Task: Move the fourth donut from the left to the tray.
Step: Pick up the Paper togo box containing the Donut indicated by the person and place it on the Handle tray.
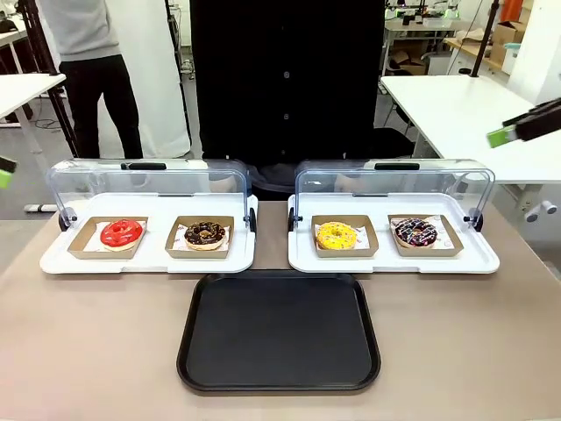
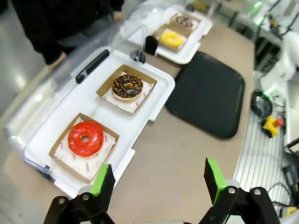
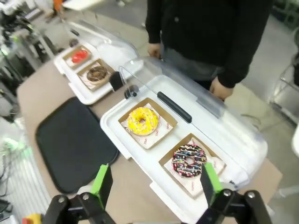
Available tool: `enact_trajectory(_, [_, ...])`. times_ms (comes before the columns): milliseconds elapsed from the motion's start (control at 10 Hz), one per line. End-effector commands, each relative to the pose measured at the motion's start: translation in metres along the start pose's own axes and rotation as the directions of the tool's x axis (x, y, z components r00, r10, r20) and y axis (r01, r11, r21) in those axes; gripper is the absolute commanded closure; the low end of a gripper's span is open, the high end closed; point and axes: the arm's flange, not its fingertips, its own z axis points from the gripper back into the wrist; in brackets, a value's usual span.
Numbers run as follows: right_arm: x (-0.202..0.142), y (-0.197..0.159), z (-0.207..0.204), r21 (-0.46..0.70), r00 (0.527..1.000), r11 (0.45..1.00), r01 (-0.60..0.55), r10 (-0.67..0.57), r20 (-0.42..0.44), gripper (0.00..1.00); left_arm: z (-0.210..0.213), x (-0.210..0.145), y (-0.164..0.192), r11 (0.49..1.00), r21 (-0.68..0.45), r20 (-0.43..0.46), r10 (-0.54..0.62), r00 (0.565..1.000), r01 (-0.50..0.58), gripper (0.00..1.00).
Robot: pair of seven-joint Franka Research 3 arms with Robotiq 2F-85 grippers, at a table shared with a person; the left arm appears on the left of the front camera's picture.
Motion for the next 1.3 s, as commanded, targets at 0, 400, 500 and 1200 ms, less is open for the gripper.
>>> enact_trajectory(0, [-0.017, -0.041, 0.014, 0.124, 0.996, 0.992, -0.006, -0.004, 0.088, 0.0, 0.014, -0.021, 0.033, 0.997, -0.067, 0.068, -0.035, 0.997, 0.04, 0.0])
enact_trajectory(400, [-0.055, -0.076, 0.042, 0.197, 0.976, 0.98, 0.016, -0.058, 0.21, 0.0, 0.021, -0.037, 0.03, 0.993, -0.065, 0.213, -0.079, 0.974, 0.094, 0.0])
enact_trajectory(500, [-0.059, -0.078, 0.042, 0.198, 0.973, 0.98, 0.025, -0.07, 0.22, 0.0, 0.016, -0.036, 0.024, 0.993, -0.067, 0.228, -0.082, 0.97, 0.099, 0.0])
enact_trajectory(1200, [-0.069, -0.076, 0.044, 0.204, 0.971, 0.977, 0.056, -0.101, 0.219, 0.0, 0.016, -0.035, 0.027, 0.995, -0.066, 0.214, -0.06, 0.975, 0.075, 0.0])
